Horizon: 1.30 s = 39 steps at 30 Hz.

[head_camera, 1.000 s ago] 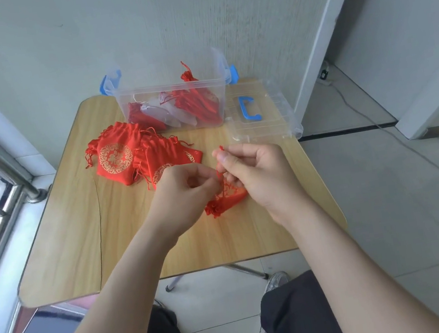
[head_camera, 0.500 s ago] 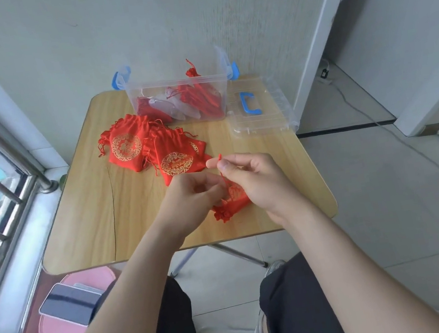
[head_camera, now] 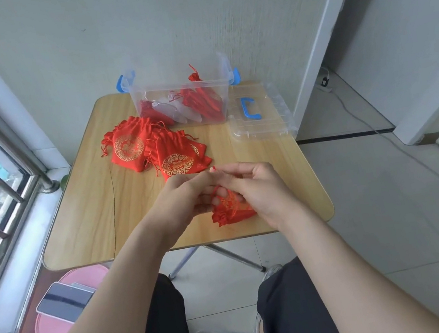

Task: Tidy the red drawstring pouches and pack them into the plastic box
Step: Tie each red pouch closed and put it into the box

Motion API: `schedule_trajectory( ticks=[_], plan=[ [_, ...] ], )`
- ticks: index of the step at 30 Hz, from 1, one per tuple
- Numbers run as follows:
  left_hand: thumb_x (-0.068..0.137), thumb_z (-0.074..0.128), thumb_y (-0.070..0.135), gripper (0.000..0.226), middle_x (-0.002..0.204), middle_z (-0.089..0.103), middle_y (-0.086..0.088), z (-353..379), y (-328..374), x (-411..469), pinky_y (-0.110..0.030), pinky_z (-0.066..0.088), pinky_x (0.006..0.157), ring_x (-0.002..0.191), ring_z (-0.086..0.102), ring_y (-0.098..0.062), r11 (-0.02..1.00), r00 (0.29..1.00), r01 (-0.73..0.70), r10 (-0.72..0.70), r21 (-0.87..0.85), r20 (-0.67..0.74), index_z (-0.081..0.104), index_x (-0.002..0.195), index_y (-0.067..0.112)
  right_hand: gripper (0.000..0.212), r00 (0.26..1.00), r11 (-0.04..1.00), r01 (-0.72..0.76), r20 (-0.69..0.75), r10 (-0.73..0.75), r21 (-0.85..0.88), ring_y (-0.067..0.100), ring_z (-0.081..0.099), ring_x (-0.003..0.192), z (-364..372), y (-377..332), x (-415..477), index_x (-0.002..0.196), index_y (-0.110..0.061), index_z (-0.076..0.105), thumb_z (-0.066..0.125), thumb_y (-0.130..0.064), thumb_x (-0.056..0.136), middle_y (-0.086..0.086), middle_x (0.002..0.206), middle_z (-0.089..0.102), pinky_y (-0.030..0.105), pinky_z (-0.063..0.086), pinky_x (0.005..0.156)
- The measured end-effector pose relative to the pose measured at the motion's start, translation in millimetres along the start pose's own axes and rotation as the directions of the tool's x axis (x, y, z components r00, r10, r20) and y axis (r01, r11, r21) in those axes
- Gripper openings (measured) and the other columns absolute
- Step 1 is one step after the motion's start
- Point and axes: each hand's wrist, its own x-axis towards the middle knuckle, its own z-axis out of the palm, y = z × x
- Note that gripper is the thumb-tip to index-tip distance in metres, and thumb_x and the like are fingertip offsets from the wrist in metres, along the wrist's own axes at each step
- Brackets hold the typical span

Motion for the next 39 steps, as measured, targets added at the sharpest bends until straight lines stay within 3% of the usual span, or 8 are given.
schedule_trajectory(
  ticks=[3, 8, 14, 19, 23, 29, 33, 39],
  plan=[
    [0.103, 0.065, 0.033, 0.035, 0.096, 0.075, -0.013, -1.2, -0.1, 0.9, -0.033, 0.051, 0.080, 0.081, 0.061, -0.022, 0.999, 0.999, 0.027, -0.028, -0.025, -0.023, 0.080, 0.112, 0.003, 0.022, 0.986, 0.980, 0.154, -0.045, -0.161, -0.129, 0.016, 0.079, 0.093, 0.9, -0.1, -0.9, 0.096, -0.025, 0.086, 0.091, -0.041, 0.082, -0.003, 0.088, 0.082, 0.043, 0.062, 0.095],
    [0.102, 0.064, 0.027, 0.031, 0.098, 0.074, -0.010, -7.3, 0.9, -2.2, -0.031, 0.050, 0.082, 0.083, 0.060, -0.019, 0.996, 0.996, 0.085, -0.085, -0.026, 0.025, 0.079, 0.117, 0.004, 0.015, 0.893, 0.812, 0.379, -0.056, -0.447, -0.444, 0.008, 0.074, 0.073, -6.1, 4.4, 3.4, 0.087, -0.022, 0.087, 0.095, -0.032, 0.079, -0.013, 0.077, 0.078, 0.028, 0.060, 0.068],
    [0.105, 0.063, 0.027, 0.034, 0.091, 0.074, -0.010, -9.8, -2.7, -0.8, -0.032, 0.050, 0.079, 0.075, 0.061, -0.016, 0.994, 0.995, 0.094, -0.092, 0.049, -0.041, 0.077, 0.105, -0.004, 0.017, 0.838, 0.701, 0.475, 0.033, -0.544, -0.532, 0.002, 0.060, 0.063, -3.5, 3.8, 1.2, 0.075, -0.021, 0.084, 0.100, -0.022, 0.070, -0.019, 0.066, 0.068, 0.010, 0.040, 0.061],
    [0.105, 0.064, 0.034, 0.036, 0.090, 0.070, -0.005, -9.4, -5.9, 1.4, -0.033, 0.051, 0.081, 0.077, 0.063, -0.018, 0.995, 0.989, 0.090, -0.083, 0.050, -0.125, 0.080, 0.104, 0.003, 0.022, 0.780, 0.571, 0.538, 0.110, -0.616, -0.620, -0.008, 0.060, 0.070, 1.8, 3.2, 2.9, 0.091, -0.015, 0.086, 0.098, -0.016, 0.072, -0.023, 0.076, 0.061, 0.004, 0.040, 0.065],
    [0.104, 0.066, 0.032, 0.037, 0.089, 0.065, -0.007, -10.4, -7.2, 3.4, -0.029, 0.052, 0.075, 0.074, 0.060, -0.017, 0.994, 0.978, 0.108, -0.112, -0.029, -0.176, 0.078, 0.107, -0.003, 0.031, 0.754, 0.479, 0.563, 0.183, -0.630, -0.674, -0.011, 0.055, 0.069, 4.5, 3.1, 2.0, 0.105, -0.014, 0.085, 0.095, -0.012, 0.076, -0.009, 0.084, 0.070, 0.002, 0.039, 0.068],
    [0.106, 0.059, 0.023, 0.032, 0.108, 0.078, -0.013, -12.7, -6.2, 3.6, -0.035, 0.051, 0.080, 0.074, 0.059, -0.019, 0.991, 0.972, 0.107, -0.121, -0.078, -0.200, 0.073, 0.113, -0.006, 0.018, 0.727, 0.357, 0.602, 0.304, -0.616, -0.714, 0.014, 0.065, 0.080, 6.0, 1.6, 0.1, 0.108, -0.013, 0.085, 0.084, -0.010, 0.090, -0.001, 0.091, 0.069, 0.025, 0.053, 0.070],
    [0.096, 0.055, 0.013, 0.011, 0.110, 0.078, -0.018, -13.1, -1.6, 0.3, -0.037, 0.048, 0.081, 0.072, 0.059, -0.020, 0.982, 0.982, 0.107, -0.129, -0.155, -0.137, 0.062, 0.100, 0.005, 0.010, 0.737, 0.221, 0.549, 0.341, -0.584, -0.806, 0.022, 0.061, 0.078, 7.4, 3.5, 3.0, 0.105, -0.009, 0.083, 0.077, -0.014, 0.098, 0.002, 0.087, 0.060, 0.039, 0.057, 0.064],
    [0.083, 0.074, 0.005, 0.028, 0.105, 0.073, -0.008, -17.2, -9.9, -2.2, -0.042, 0.058, 0.086, 0.087, 0.067, -0.028, 0.994, 0.973, 0.045, -0.021, 0.099, -0.229, 0.079, 0.110, 0.013, 0.011, 0.801, 0.230, 0.486, 0.324, -0.504, -0.843, 0.024, 0.061, 0.088, 11.6, 6.7, 0.7, 0.107, -0.011, 0.081, 0.071, -0.013, 0.102, 0.003, 0.094, 0.062, 0.039, 0.055, 0.075]
  ],
)
